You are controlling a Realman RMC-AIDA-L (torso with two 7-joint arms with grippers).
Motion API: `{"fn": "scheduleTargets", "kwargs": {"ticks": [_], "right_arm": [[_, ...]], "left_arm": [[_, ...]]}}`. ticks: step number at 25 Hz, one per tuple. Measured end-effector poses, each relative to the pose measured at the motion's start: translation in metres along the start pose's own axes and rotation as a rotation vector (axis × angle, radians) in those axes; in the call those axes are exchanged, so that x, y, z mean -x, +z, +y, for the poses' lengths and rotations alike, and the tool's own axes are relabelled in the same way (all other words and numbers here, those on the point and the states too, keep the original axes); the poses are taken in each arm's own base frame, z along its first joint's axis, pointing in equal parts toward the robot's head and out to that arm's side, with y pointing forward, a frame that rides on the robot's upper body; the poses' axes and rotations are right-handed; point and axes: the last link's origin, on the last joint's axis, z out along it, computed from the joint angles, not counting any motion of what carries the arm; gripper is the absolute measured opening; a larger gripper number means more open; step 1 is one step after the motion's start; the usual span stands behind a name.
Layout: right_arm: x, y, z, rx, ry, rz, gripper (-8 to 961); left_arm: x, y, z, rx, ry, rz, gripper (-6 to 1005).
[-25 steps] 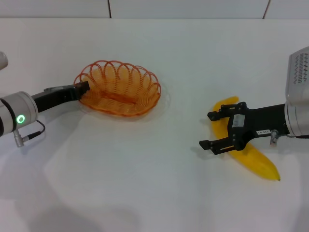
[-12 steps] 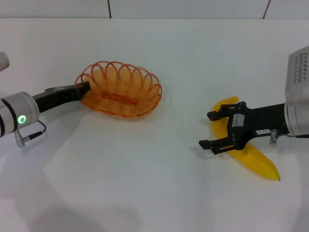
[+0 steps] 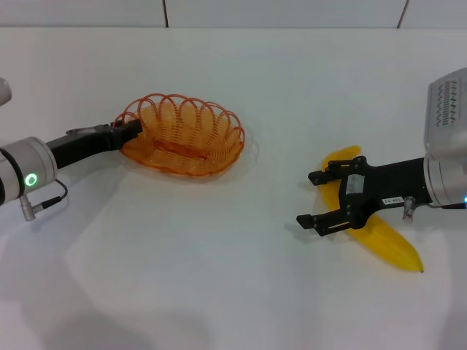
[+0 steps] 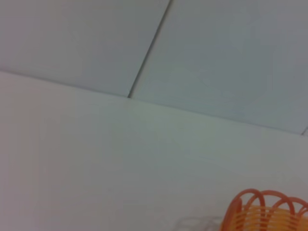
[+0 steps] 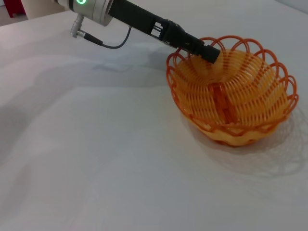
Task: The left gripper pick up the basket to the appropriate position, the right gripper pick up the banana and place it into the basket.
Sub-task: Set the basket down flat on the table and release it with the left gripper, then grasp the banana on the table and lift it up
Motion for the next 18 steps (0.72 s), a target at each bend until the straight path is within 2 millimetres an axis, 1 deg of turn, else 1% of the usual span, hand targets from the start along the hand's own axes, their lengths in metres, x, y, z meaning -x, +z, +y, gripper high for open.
{"fn": "scheduleTargets", "kwargs": {"ticks": [6,10,14,18], "right_arm": [[0.0,0.0,0.0,0.0,0.0,0.0,894],[0.0,-0.001,-0.001,-0.008,0.003,-0.005,894],[-0.001,-0.001,-0.002,-0.02,0.004,-0.007,893],[0.001,-0.001,-0.002,-0.02,-0.007,-0.009,893]], "left_arm": [[-0.002,0.0,0.001,0.007,0.045,0.006,345],[-0.002,-0.001,0.004,0.028,0.118,0.008,436],[-0.002,-0.004,0.0,0.02,0.165,0.013,458],[-0.007,-0.013,-0.005,0.004,0.21,0.04,487]]}}
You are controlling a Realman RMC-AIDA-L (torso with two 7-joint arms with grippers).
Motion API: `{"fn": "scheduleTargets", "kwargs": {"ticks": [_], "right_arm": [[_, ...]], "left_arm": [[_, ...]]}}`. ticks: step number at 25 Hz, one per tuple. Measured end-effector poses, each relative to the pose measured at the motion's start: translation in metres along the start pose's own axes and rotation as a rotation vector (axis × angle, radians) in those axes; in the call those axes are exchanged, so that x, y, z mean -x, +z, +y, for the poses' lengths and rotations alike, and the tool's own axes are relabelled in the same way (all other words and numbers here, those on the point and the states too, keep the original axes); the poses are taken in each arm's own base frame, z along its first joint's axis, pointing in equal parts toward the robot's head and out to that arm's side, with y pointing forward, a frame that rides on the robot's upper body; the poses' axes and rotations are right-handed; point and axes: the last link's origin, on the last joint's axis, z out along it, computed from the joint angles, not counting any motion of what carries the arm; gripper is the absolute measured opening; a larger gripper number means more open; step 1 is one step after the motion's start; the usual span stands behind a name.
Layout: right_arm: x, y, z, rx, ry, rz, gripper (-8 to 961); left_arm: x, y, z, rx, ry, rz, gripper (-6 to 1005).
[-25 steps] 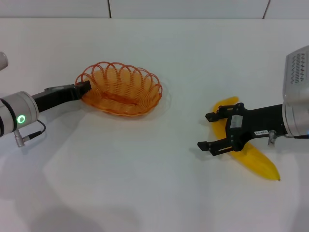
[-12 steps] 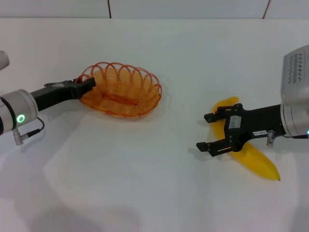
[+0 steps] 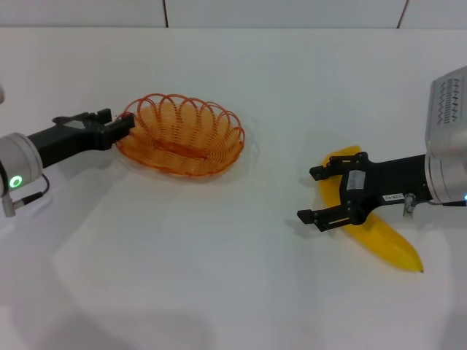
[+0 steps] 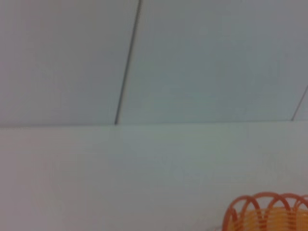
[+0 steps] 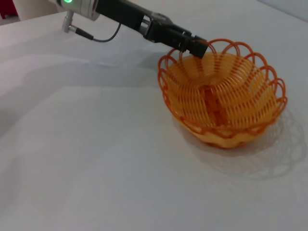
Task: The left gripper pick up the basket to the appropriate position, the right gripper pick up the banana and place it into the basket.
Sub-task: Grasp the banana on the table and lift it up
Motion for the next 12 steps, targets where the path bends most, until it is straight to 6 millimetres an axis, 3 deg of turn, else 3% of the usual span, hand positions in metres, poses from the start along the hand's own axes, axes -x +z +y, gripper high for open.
{"fn": "scheduleTargets", "kwargs": {"ticks": [12], "right_arm": [[0.005,-0.001,0.003,0.02,-0.009,-0.014,894]], "left_arm": [[0.023,-0.036,0.014,0.147,0.119,0.03,507]]}}
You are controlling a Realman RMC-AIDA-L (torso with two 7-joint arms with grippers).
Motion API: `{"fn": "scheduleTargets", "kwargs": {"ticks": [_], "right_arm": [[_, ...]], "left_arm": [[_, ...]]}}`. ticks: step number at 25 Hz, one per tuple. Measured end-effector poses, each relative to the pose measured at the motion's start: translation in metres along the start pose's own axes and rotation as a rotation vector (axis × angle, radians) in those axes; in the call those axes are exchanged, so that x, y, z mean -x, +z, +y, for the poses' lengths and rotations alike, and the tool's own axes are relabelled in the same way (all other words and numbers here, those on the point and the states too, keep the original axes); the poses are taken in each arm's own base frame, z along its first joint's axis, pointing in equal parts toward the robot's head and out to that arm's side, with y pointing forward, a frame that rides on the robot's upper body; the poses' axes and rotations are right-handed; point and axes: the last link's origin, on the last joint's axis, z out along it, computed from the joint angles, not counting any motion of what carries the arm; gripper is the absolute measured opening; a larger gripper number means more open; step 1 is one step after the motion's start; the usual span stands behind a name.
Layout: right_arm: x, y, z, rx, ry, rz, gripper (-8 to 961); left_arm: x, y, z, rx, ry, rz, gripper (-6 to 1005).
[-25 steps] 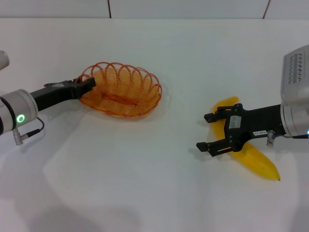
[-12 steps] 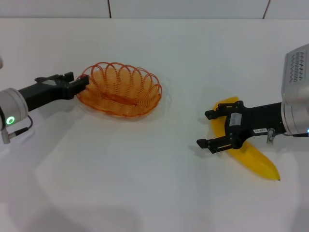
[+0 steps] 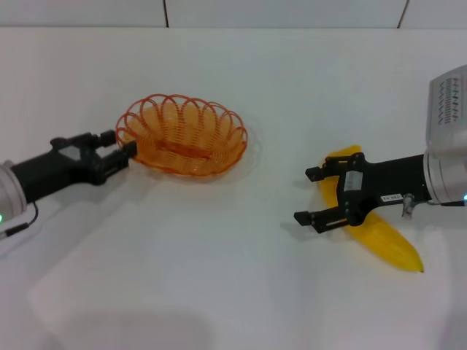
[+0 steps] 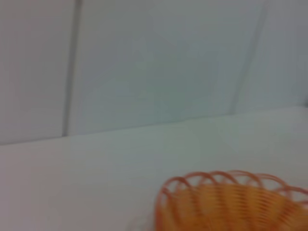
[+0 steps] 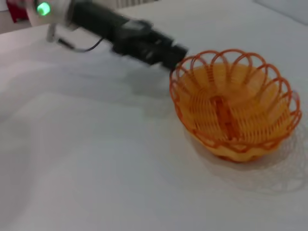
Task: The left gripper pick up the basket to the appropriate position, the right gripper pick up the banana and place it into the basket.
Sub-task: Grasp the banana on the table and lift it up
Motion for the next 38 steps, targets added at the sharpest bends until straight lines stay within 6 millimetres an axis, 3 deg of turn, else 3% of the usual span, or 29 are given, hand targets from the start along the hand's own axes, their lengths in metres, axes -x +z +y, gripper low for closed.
{"fn": "scheduleTargets", "kwargs": {"ticks": [10,15,25,38], "right_arm": [[0.017,-0.024,0.011,-0.031,-0.006,-0.072,893],[0.025,-0.028,0.014,-0.101,0.014,0.023,893],[0.043,-0.027,0.024,-0.146,0.033,0.202,894],[0.038,-0.015,0.024,-0.204,0.048,0.434,893]], "left_arm": [[0.012,-0.01,0.007,0.034,0.013,-0.013,498],[0.018,-0.01,0.006,0.023,0.014,-0.041,498],[0.024,-0.01,0.002,-0.015,0.016,-0.064,498],[0.023,-0.009,0.003,-0.013,0.018,-0.062,498]]}}
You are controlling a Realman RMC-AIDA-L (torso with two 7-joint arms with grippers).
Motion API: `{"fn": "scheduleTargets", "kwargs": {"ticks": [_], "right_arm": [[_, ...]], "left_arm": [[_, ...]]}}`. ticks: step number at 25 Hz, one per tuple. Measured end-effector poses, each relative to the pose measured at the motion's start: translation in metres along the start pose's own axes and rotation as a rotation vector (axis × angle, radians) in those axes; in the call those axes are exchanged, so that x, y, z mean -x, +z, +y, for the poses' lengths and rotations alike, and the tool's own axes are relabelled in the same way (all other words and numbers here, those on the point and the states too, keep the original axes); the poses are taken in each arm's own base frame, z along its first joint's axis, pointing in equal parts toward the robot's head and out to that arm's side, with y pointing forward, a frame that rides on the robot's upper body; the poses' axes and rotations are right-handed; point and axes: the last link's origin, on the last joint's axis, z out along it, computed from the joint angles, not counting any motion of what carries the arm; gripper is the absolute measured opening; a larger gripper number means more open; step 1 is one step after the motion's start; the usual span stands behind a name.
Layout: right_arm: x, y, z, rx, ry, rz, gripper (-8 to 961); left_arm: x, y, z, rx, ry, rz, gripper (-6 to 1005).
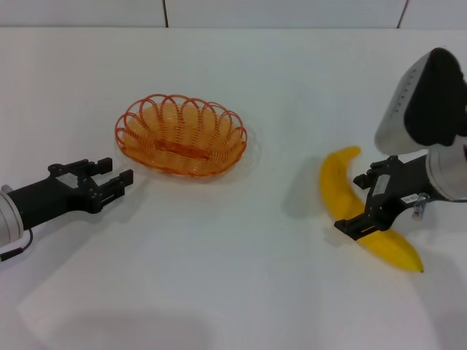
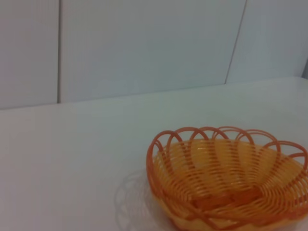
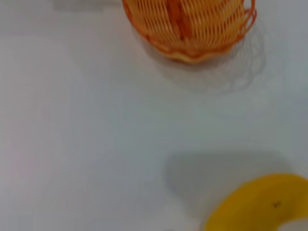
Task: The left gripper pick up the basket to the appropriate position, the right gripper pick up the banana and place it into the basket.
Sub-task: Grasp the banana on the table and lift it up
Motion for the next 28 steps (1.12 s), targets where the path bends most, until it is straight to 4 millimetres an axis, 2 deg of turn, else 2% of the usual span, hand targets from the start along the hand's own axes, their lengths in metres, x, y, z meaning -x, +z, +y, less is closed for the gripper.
{"fn": "scheduleTargets", "kwargs": {"ticks": [18,28], "right_arm": [[-0.003,0.015,-0.004,-0.018,0.011,0.067,894],[-0.005,0.015,-0.006,-0.018,0.026,0.064,810]], "left_arm": [[-0.004,0.002,-0.005,-0.02,0.004,0.0,498],[-0.004,0.004,-0.003,-0.015,0.009,-0.002,498]]}}
